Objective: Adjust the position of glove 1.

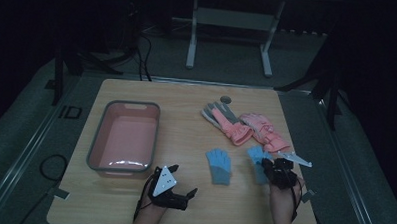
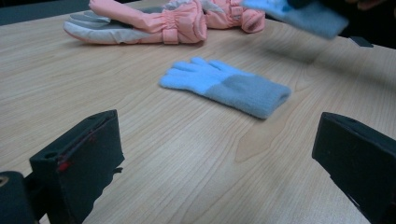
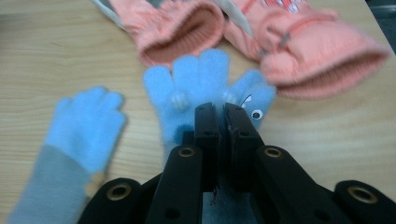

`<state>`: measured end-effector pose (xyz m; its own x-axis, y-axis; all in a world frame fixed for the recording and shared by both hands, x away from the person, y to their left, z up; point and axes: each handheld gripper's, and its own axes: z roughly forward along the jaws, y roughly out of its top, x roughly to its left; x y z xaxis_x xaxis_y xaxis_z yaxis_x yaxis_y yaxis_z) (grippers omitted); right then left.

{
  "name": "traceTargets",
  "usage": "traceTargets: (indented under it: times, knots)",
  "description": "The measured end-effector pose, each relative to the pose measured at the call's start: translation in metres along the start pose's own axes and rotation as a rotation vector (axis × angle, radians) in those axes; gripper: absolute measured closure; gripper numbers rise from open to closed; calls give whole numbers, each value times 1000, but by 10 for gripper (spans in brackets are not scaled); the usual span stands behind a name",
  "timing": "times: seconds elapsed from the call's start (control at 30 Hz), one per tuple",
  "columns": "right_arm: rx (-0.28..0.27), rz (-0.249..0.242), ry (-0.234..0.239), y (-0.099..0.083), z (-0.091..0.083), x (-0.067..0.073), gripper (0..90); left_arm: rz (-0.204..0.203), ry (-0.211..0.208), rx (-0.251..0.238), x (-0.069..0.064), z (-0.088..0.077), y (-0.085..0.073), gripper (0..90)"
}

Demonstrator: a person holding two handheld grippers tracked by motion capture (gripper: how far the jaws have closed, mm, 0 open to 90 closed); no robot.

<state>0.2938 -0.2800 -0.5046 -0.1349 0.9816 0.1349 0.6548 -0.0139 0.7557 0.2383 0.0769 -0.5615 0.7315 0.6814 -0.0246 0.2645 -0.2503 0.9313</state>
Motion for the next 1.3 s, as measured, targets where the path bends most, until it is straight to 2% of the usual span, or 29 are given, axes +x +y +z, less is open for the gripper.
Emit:
traceTargets:
  times: [0.1,0.23,0.4,0.5,0.53,0.73,0.9,0.93,1.0,1.07,1.1,1.17,1.3]
  knots:
    - [23,27,-12,-13,8,0,849,3,0,0,0,0,0,18]
    - [50,38,-25,-23,19,0,845,2,1,1,0,0,0,18]
    - [63,27,-41,-32,31,-1,811,2,1,1,0,0,0,18]
    - [65,0,-45,-32,32,0,781,2,0,2,0,0,0,18]
    - [69,7,-41,-32,32,-1,771,2,-1,2,0,0,0,18]
    - [82,-10,0,-23,28,-2,694,0,-2,2,0,0,0,18]
    - [87,-115,43,-10,23,-8,620,-1,-3,-1,0,0,0,18]
    - [79,-150,75,-7,22,-11,609,-1,-3,-1,0,0,0,18]
    - [83,-211,94,-3,21,-14,615,-1,-2,-1,0,0,0,18]
    - [79,-247,167,1,21,-20,624,-1,-2,0,0,0,0,18]
    - [93,-262,188,3,21,-23,629,-2,-1,0,1,0,0,18]
    - [100,-323,231,4,22,-28,630,-3,0,2,1,0,0,18]
    - [126,-444,289,2,24,-31,628,-4,0,-1,1,0,0,18]
